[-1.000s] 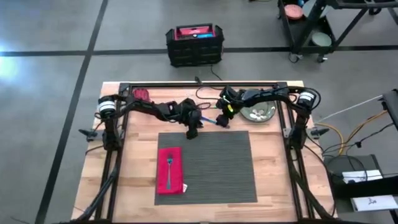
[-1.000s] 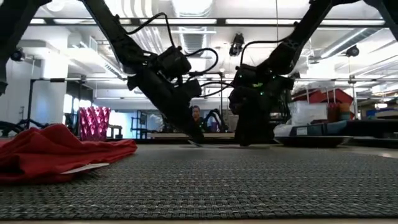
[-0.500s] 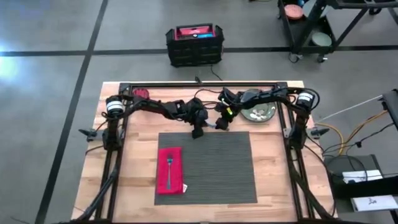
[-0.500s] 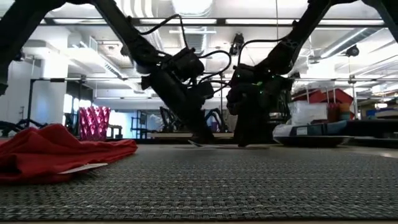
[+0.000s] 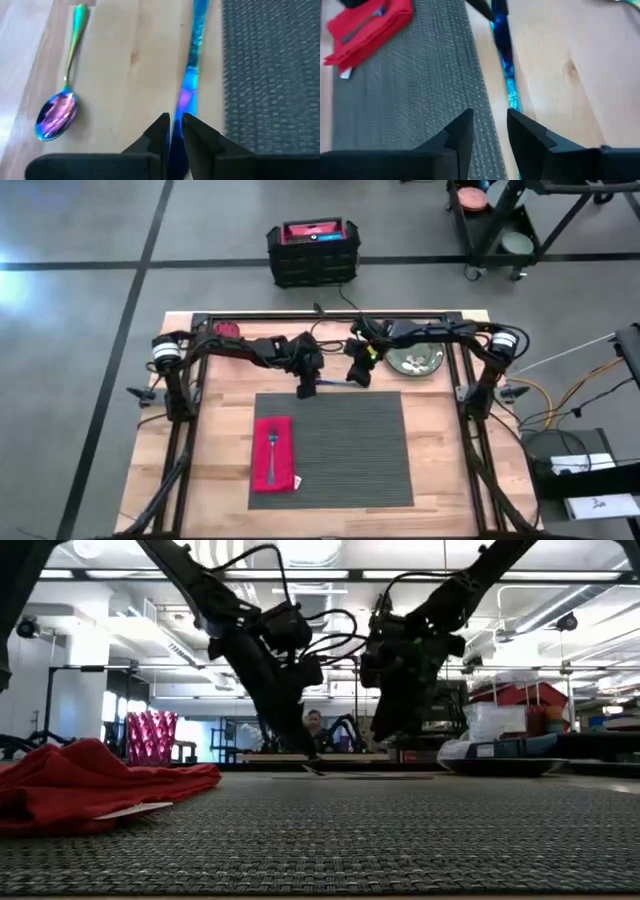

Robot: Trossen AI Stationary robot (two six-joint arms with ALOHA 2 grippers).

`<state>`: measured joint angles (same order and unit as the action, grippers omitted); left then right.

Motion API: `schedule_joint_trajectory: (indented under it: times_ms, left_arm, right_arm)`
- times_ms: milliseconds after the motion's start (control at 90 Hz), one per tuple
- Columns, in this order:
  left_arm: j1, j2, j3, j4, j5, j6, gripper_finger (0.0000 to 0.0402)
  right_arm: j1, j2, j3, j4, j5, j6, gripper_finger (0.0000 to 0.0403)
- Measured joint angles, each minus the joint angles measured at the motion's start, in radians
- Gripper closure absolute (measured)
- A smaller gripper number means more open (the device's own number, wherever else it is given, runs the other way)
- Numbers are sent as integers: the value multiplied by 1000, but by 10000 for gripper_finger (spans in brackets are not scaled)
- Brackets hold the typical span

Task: Set table place
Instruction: Put the blue knife on the right side of the table mat

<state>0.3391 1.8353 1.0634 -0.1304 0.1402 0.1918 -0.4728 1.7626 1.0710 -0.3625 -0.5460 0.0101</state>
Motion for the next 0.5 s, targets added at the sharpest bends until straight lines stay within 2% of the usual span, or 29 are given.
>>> schedule_joint_trajectory:
  times_ms: [100, 233, 500]
  left_arm:
    - [14, 38, 1, 13, 1, 19, 375]
    - [22, 57, 1, 20, 38, 25, 398]
    - [22, 50, 1, 24, 54, 26, 398]
  right_arm:
    - [35, 1, -22, 25, 49, 16, 321]
    - [88, 0, -45, 49, 57, 25, 337]
    - [122, -1, -49, 58, 60, 45, 361]
